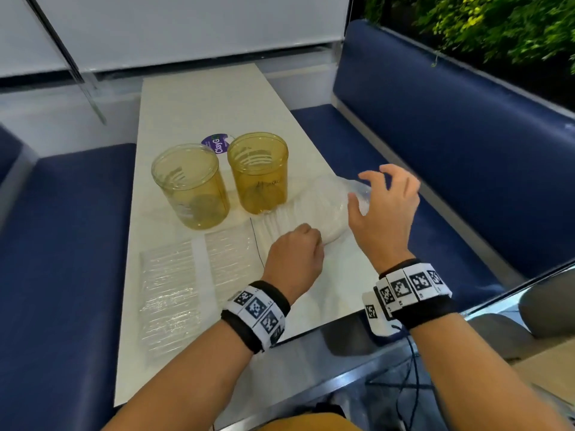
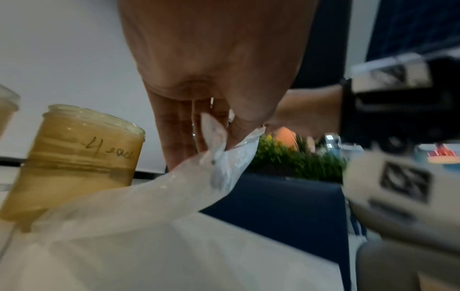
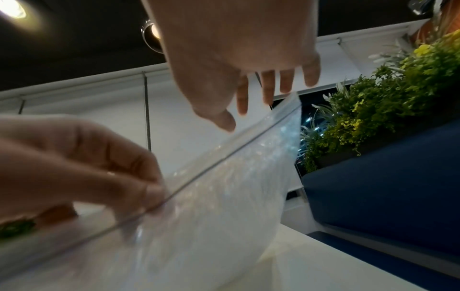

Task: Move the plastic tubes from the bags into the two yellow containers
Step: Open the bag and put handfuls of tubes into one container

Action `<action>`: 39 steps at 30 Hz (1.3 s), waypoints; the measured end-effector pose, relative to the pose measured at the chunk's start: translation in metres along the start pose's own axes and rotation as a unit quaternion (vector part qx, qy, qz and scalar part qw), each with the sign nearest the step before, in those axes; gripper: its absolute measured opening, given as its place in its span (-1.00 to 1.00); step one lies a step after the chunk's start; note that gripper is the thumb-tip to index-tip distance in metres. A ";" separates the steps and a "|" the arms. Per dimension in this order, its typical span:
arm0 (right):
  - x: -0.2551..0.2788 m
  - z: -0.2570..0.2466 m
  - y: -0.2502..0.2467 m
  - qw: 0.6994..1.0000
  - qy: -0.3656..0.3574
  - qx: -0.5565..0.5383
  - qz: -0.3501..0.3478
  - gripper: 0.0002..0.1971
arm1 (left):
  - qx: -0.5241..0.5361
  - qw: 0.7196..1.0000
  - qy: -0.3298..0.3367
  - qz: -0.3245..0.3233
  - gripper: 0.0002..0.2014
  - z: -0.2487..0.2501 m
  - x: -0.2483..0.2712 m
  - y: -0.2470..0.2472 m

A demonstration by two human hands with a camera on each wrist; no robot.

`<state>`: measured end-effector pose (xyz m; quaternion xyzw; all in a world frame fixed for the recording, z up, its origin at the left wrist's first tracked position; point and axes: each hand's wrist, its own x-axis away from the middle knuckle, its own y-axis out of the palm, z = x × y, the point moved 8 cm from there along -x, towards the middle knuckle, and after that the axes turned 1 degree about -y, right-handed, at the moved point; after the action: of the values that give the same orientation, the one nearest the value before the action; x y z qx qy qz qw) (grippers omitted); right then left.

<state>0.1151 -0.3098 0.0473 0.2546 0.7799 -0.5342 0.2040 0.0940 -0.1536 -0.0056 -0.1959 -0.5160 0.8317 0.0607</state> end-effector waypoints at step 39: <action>-0.003 -0.072 -0.032 0.989 -0.039 -0.090 -0.107 -0.58 | 0.234 0.955 -0.149 0.107 -0.82 -0.026 -0.020 -0.110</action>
<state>0.0938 -0.2523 0.0975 0.1294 0.8391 -0.4900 0.1976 0.1113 -0.0878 0.0868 -0.1040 -0.2858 0.9506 -0.0617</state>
